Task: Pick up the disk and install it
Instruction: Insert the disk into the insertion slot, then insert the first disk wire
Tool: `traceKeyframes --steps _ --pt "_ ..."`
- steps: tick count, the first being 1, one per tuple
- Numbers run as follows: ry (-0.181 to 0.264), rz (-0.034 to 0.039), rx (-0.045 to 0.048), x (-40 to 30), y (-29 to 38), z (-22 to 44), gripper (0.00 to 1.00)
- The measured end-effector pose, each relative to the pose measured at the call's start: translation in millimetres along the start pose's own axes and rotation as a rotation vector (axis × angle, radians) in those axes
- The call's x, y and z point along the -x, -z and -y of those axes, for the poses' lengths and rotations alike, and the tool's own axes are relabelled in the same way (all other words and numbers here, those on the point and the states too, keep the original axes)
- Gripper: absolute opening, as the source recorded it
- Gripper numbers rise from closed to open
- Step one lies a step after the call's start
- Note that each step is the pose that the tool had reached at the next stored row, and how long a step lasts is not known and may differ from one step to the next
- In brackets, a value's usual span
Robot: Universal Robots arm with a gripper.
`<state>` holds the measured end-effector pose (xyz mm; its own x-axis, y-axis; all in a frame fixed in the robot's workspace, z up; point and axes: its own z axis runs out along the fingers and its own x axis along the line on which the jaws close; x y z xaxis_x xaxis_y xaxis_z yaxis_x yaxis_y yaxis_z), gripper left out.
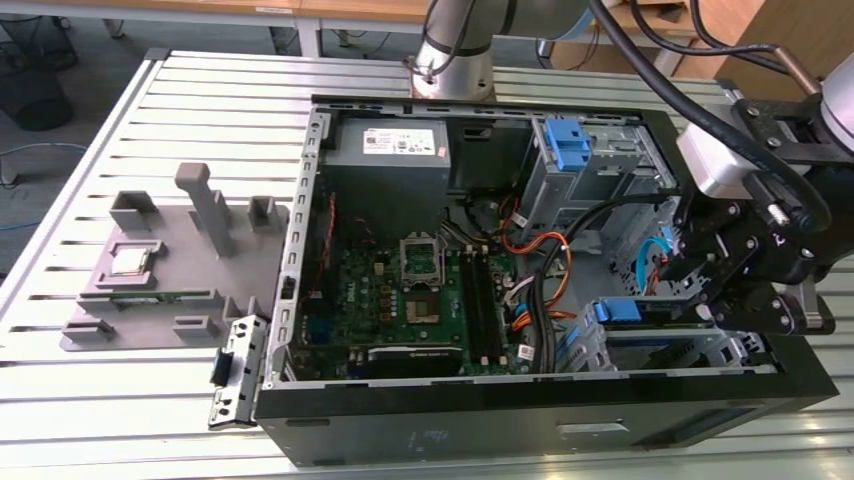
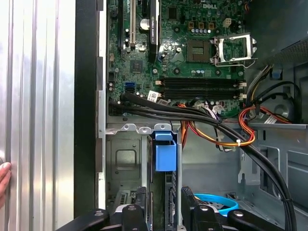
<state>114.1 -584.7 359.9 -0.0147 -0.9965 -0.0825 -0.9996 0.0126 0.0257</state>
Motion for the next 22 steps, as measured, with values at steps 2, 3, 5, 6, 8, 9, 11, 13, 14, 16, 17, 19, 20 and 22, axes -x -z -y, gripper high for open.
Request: traceKeyframes --steps 2,3,5,6,8,9,11,13,14,16,17,19,20,22 --pt "0.0 0.0006 -0.0033 -0.1 -0.6 -0.4 0.42" --pt "0.0 0.0005 -0.0041 -0.1 -0.6 -0.4 0.42" --pt "0.001 0.0004 -0.0043 -0.1 -0.6 -0.4 0.42" --pt "0.001 0.0005 -0.0043 -0.1 -0.6 -0.4 0.42" --pt "0.001 0.0007 -0.0046 -0.1 -0.7 -0.4 0.42" --pt "0.001 0.0011 -0.0059 -0.1 -1.1 -0.6 0.42" --pt "0.001 0.0014 -0.0109 -0.2 -1.4 -1.2 0.42" --pt "0.001 0.0014 -0.0121 -0.2 -1.4 -1.1 0.42" --pt "0.001 0.0015 -0.0122 -0.2 -1.4 -1.2 0.42" --pt "0.001 0.0016 -0.0124 0.6 -1.4 -1.3 0.42" --pt "0.001 0.0016 -0.0124 0.9 -1.5 -1.4 0.42" --pt "0.001 0.0016 -0.0124 0.9 -1.5 -1.5 0.42" --pt "0.001 0.0016 -0.0124 0.9 -1.5 -1.7 0.42" --pt "0.001 0.0016 -0.0124 0.9 -1.5 -1.7 0.42"
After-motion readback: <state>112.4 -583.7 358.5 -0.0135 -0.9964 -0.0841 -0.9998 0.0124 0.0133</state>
